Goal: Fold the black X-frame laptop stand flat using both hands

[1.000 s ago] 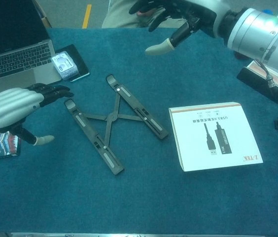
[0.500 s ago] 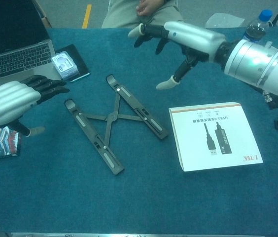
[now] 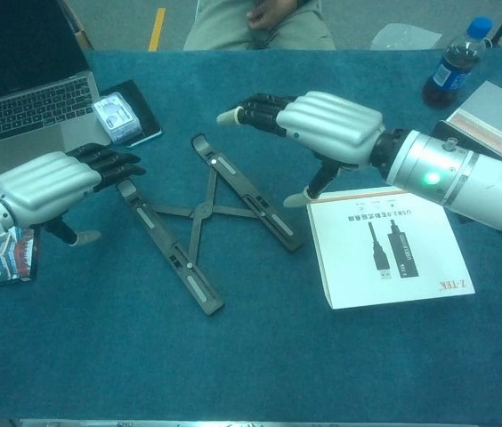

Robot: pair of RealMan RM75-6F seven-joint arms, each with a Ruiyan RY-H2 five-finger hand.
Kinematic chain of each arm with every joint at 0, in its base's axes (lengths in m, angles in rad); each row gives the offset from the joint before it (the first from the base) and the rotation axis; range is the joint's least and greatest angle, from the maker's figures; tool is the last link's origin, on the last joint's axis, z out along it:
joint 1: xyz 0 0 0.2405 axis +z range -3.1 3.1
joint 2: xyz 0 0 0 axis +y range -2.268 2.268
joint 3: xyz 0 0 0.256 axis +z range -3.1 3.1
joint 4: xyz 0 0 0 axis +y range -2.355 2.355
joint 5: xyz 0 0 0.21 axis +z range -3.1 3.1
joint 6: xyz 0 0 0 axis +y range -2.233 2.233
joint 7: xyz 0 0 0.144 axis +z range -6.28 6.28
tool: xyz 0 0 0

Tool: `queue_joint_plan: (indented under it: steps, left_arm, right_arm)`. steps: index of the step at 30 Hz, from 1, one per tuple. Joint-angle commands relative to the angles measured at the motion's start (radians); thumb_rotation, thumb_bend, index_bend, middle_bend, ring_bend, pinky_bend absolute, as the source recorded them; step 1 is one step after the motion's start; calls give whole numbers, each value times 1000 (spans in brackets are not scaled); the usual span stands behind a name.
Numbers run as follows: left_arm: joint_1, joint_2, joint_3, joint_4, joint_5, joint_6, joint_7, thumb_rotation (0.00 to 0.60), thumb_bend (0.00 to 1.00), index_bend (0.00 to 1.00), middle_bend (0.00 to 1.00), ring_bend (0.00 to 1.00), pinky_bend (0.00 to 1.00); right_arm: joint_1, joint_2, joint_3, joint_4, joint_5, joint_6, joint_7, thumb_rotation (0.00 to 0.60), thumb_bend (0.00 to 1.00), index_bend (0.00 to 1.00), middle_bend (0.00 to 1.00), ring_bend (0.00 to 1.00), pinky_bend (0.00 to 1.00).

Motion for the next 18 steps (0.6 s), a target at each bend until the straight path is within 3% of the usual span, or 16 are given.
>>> queue_joint_plan:
  steps: [1, 8, 18]
  left_arm:
    - [-6, -7, -4, 7, -11, -12, 3, 600, 264, 0, 0, 0, 0]
    - [-13, -8, -6, 5, -33, -33, 6, 600, 263, 0, 0, 0, 0]
    - [-13, -3, -15, 3, -47, -29, -10, 600, 263, 0, 0, 0, 0]
  right_arm:
    - [2, -22, -25, 58, -48, 29, -27, 600, 0, 14, 48, 0, 164]
    - [5, -77, -57, 167, -84, 40, -53, 600, 0, 0, 6, 0, 129]
    - [2, -32, 21, -32, 261, -211, 78, 600, 0, 0, 11, 0, 133]
